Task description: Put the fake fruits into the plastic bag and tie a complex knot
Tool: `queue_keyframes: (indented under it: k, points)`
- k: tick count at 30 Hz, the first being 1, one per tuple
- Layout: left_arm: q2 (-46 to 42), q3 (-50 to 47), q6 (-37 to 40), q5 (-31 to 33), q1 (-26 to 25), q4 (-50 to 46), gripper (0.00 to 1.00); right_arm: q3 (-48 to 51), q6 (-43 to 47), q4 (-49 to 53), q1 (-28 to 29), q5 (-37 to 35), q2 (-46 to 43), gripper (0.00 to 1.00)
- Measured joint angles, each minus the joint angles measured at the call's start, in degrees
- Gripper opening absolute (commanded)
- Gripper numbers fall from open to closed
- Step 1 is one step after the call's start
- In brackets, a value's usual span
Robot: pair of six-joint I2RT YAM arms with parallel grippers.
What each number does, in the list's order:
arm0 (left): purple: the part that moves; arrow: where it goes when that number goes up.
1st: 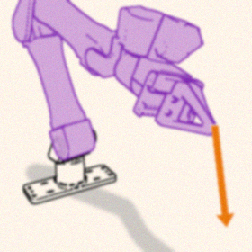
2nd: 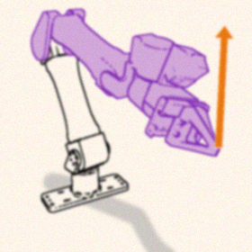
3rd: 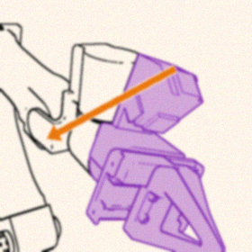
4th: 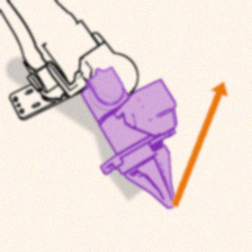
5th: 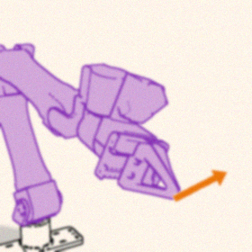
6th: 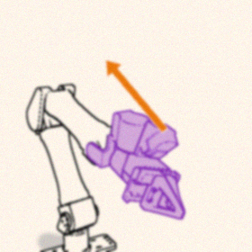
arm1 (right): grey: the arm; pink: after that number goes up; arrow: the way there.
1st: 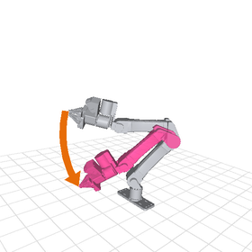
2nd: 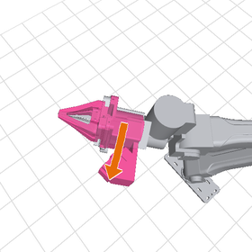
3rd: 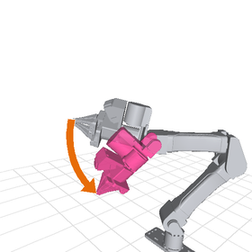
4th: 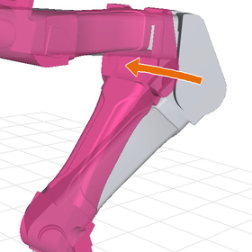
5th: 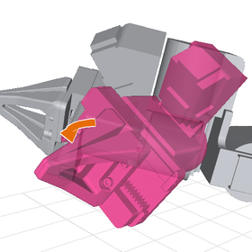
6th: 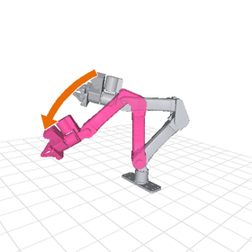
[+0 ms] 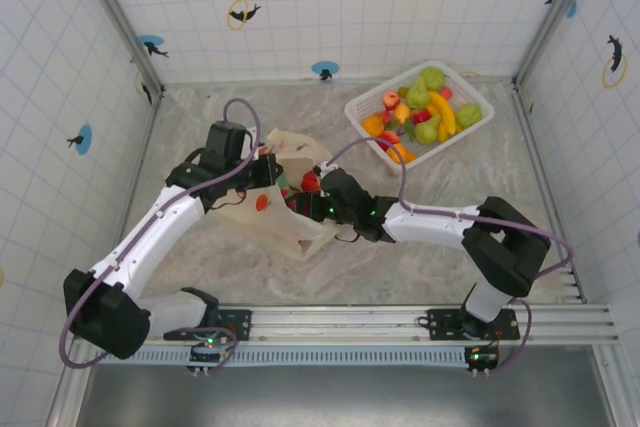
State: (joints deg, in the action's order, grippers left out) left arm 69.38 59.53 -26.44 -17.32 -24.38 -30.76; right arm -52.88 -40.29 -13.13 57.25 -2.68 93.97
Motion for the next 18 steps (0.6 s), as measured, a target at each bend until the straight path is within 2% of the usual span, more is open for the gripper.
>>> queue_keyframes:
  k: [8,18]
  points:
    - [-1.3,-1.7,0.0,-0.2,1.9,0.2,0.0,0.0,2.5,2.1,0.0,-0.6,-6.0,1.0]
    - [-2.1,-2.5,0.5,-1.5,3.1,0.4,0.0,2.3,5.2,8.3,-0.3,0.4,-16.8,0.95]
